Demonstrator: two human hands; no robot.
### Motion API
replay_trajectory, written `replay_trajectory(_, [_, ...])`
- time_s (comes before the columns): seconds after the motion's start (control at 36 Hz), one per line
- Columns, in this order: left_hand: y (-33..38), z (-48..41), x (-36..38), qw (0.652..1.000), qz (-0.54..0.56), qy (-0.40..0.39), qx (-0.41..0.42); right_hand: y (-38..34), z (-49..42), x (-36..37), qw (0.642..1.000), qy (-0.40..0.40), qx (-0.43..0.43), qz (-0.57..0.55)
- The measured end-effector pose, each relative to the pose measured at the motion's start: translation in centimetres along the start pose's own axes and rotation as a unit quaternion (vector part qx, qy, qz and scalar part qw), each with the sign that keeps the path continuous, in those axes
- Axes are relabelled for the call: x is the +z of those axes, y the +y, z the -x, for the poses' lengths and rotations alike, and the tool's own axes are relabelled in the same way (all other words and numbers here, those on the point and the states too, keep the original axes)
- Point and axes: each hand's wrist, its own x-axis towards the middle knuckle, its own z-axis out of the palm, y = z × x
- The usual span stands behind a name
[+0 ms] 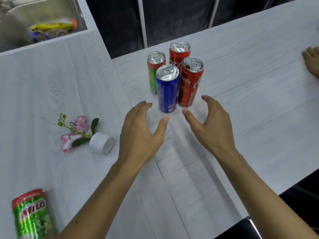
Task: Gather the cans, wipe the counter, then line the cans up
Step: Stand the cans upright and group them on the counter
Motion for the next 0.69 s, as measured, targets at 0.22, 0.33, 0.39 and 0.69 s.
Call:
replay_trajectory(0.22, [-2.2, 4.5, -5.5, 0.994, -0.081, -0.064, 0.036, -3.1, 6.5, -0.6, 0.997, -0.041, -0.024, 0.066])
replay_trajectory(0.33, [-4.3, 7.6, -8.8, 0.99, -0.106, -0.067, 0.068, -5.7, 10.6, -0.2, 0.991, -0.071, -0.072, 0.09])
replay_trajectory(0.39, [-5.6, 9.3, -10.4, 0.989, -0.105, -0.058, 0.082, -6.9, 12.4, 0.2, 0.986, -0.088, -0.095, 0.1])
replay_trajectory(0.69, [-12.4, 17.5, -17.3, 0.989, -0.132, -0.036, 0.047, -13.6, 21.5, 3.7, 0.974, -0.145, -0.145, 0.101])
